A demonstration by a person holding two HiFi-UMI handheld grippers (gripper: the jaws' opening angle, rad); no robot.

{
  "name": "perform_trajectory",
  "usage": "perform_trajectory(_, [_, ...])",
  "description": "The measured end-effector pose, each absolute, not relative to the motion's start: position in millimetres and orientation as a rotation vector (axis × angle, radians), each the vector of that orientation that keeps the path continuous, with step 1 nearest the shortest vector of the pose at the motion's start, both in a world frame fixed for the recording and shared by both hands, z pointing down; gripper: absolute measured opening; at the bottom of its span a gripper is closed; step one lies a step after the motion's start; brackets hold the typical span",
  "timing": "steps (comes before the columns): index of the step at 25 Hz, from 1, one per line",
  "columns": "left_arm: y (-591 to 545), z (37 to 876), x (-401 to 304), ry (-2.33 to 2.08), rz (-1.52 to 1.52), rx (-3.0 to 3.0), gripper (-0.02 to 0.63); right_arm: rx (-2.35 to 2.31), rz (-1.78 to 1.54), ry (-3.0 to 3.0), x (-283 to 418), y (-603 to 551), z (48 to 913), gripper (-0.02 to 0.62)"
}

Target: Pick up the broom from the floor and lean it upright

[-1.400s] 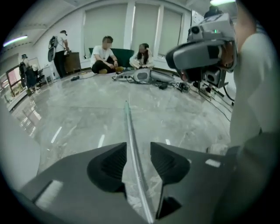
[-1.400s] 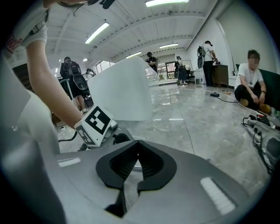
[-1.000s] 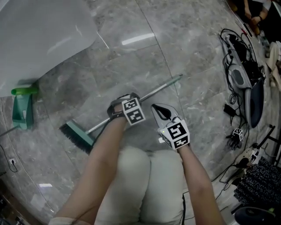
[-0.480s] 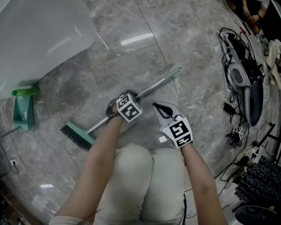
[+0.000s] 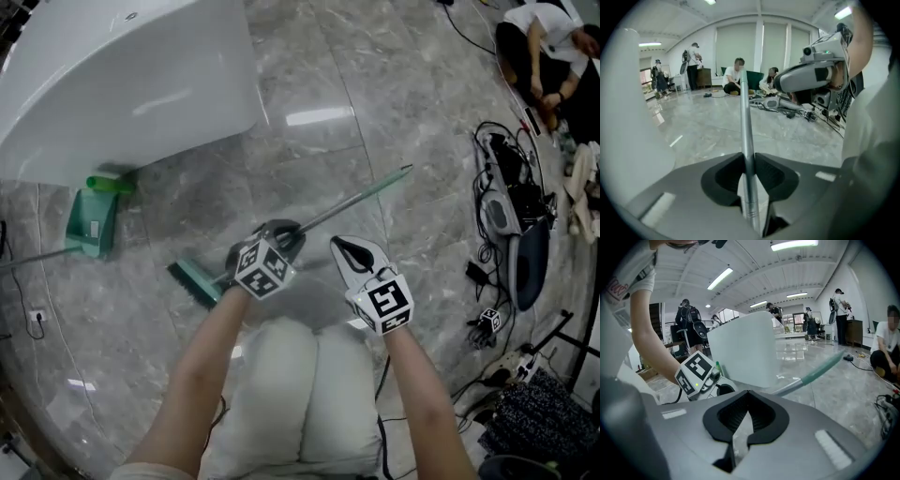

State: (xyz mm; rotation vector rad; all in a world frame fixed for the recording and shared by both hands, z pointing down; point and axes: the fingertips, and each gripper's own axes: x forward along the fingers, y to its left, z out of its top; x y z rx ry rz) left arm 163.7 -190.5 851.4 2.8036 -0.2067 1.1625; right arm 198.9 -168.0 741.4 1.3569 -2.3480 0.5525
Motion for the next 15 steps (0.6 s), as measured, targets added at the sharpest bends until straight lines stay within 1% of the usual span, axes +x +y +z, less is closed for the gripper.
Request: perform_trajectory(15, [-319.4,705.9,49.3,-1.102,0.667,2.876,0.08,1.133,0.107,-2.72,96.1,-298.6,661.2,0.002])
